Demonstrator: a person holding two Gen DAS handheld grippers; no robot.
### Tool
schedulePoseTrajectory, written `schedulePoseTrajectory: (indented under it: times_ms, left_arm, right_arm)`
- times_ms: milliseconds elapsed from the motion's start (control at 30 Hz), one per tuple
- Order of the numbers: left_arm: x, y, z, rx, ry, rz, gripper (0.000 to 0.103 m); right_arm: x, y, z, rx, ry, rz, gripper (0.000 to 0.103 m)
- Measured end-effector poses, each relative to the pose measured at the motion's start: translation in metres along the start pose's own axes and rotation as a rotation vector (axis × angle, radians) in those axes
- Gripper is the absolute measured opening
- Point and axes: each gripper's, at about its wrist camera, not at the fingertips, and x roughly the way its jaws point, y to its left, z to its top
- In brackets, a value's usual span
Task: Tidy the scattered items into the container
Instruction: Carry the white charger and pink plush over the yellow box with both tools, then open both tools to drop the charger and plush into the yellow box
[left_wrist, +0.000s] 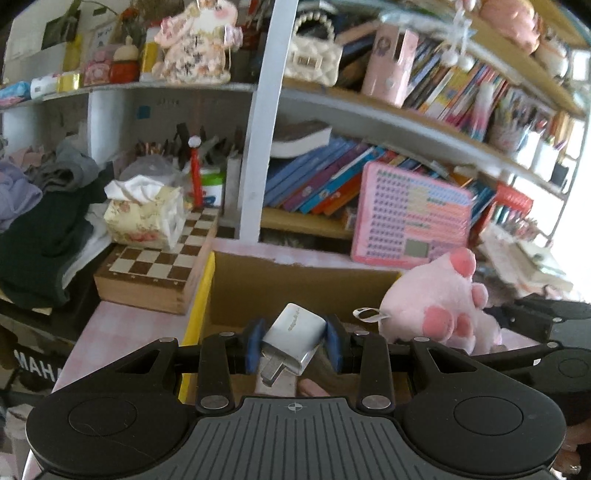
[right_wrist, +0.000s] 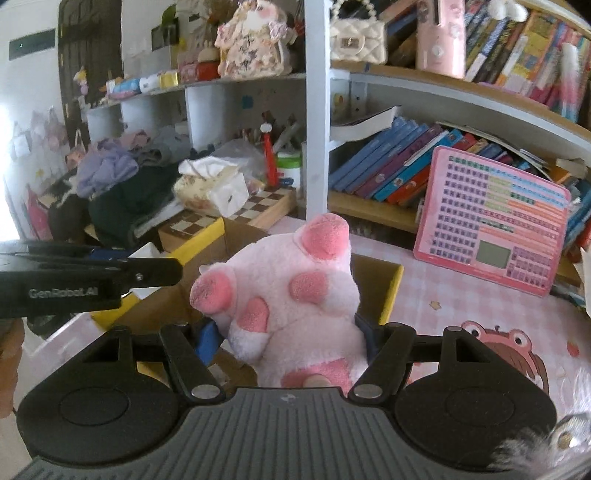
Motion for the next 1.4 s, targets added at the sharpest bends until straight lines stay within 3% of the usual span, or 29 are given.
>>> schedulePoseTrajectory:
  times_ms: [333, 633, 867, 1000, 1167, 1400]
  left_arm:
    - [0.059, -0.005, -0.019, 0.067, 0.161, 0.061, 0.034]
    - [0.068, 0.002, -0.024, 0.048, 0.2, 0.082, 0.034]
    - [0.056, -0.001, -0.023, 0.055, 0.164, 0.07, 0.044]
    - [0.038, -0.002, -0.021, 0.078, 0.088, 0.113, 0.069]
    - [0.0, 0.0, -0.022, 0.061, -0.025, 0.095, 0.082]
    - [-0.034, -0.003, -0.028, 0.035, -0.063, 0.099, 0.087]
  right_arm:
    - [0.062, -0.002, -0.013, -0.053, 0.171, 0.033, 0.069]
    - [0.073, 0.006, -0.017, -0.092, 0.191, 0.054, 0.074]
    - [0.064, 0.009, -0.018, -0.067, 0.182, 0.029, 0.081]
    - [0.05, 0.009, -0.015, -0.061, 0.14, -0.008, 0.085]
    - [0.025, 0.008, -0.014, -0.022, 0.074, -0.057, 0.09]
    - [-0.011, 0.008, -0.02, 0.025, 0.01, -0.093, 0.09]
